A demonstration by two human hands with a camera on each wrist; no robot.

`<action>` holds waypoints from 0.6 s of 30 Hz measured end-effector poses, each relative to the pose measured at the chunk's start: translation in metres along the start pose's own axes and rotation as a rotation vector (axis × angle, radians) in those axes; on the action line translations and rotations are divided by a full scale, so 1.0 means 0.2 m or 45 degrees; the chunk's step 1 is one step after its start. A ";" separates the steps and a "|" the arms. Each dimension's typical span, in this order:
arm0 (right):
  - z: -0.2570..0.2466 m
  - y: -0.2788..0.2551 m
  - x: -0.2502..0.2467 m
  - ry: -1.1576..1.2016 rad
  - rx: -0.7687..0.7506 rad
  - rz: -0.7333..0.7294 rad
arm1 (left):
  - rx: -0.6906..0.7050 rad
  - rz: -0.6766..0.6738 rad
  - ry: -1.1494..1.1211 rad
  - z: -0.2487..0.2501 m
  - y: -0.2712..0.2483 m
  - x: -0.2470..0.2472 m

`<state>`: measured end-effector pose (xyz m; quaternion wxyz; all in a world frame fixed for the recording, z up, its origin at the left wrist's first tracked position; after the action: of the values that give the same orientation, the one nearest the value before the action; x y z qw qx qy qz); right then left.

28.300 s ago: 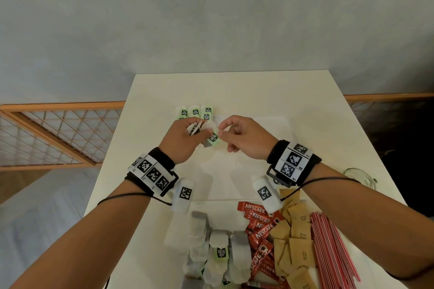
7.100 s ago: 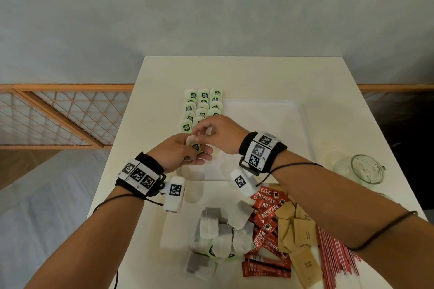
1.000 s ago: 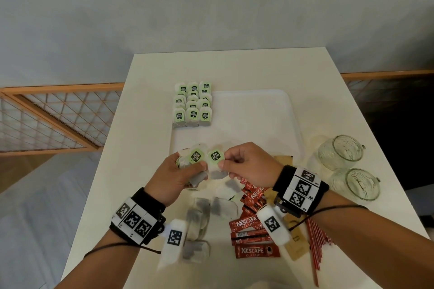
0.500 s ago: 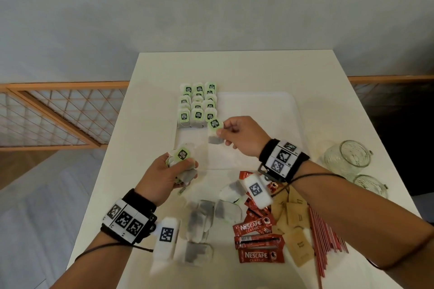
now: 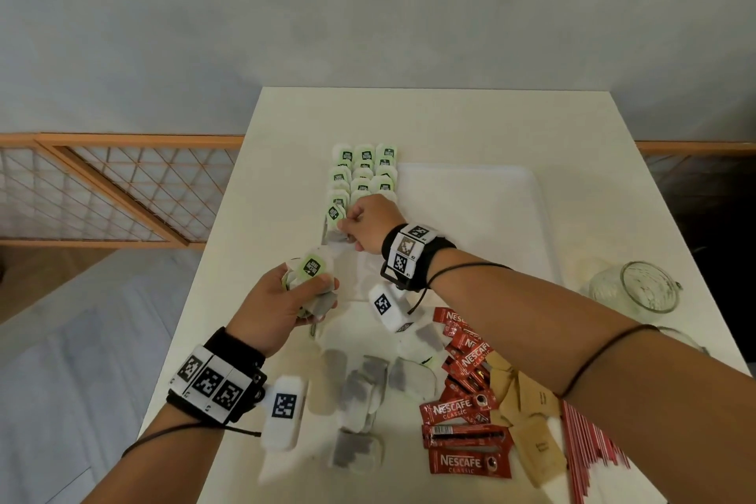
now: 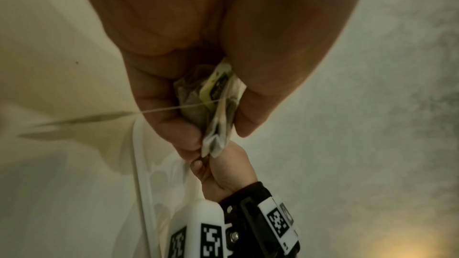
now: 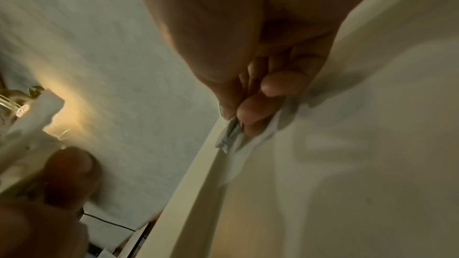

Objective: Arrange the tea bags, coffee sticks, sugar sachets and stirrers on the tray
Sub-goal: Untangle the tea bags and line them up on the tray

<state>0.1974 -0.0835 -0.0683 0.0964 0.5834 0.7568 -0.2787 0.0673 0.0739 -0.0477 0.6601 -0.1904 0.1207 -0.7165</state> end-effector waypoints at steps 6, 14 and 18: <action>-0.01 0.05 0.04 -0.174 0.024 -0.032 | -0.010 0.031 -0.002 -0.02 0.01 -0.04; -0.06 -0.06 -0.05 -0.188 -0.123 -0.040 | -0.007 -0.018 0.011 -0.01 0.01 0.00; -0.07 -0.22 -0.06 0.105 -0.170 -0.283 | 0.020 -0.074 0.037 0.00 0.02 0.03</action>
<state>0.1633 -0.0935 -0.0366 0.0723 0.4990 0.8370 -0.2123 0.0699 0.0671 -0.0480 0.6386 -0.1784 0.1191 -0.7390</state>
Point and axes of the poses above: each hand's wrist, its own y-axis towards the middle knuckle, its own x-axis out of the palm, z = x × y, the point moved 5 cm from there along y, towards the middle knuckle, and after that the axes turned 1 degree about y, right-handed, at the moved point
